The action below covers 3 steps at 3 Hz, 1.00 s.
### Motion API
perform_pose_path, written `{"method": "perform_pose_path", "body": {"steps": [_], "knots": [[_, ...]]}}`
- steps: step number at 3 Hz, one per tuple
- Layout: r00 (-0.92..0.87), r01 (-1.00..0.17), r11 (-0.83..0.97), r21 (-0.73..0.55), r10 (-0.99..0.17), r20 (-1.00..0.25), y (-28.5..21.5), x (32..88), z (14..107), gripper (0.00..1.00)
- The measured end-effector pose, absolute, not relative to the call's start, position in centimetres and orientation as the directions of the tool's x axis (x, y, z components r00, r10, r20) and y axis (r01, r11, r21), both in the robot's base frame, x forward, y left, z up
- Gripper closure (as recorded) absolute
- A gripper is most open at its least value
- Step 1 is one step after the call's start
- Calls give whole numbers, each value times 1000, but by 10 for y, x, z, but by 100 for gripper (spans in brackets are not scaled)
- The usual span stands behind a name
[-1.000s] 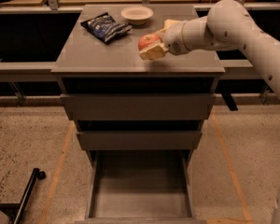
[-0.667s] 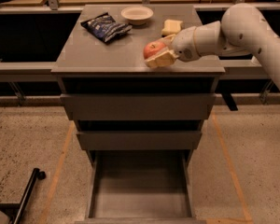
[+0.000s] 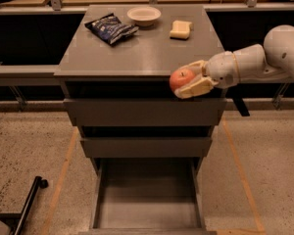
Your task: Place apple into bottom drawer
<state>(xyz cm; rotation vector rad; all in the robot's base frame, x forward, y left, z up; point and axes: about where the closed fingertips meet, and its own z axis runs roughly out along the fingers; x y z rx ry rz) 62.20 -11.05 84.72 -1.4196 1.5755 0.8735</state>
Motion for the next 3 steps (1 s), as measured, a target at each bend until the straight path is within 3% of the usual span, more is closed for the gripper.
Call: {"method": "perform_pose_path", "body": {"steps": [3], "knots": [[-18, -1000, 24, 8, -449, -893, -98, 604, 832, 100]]}}
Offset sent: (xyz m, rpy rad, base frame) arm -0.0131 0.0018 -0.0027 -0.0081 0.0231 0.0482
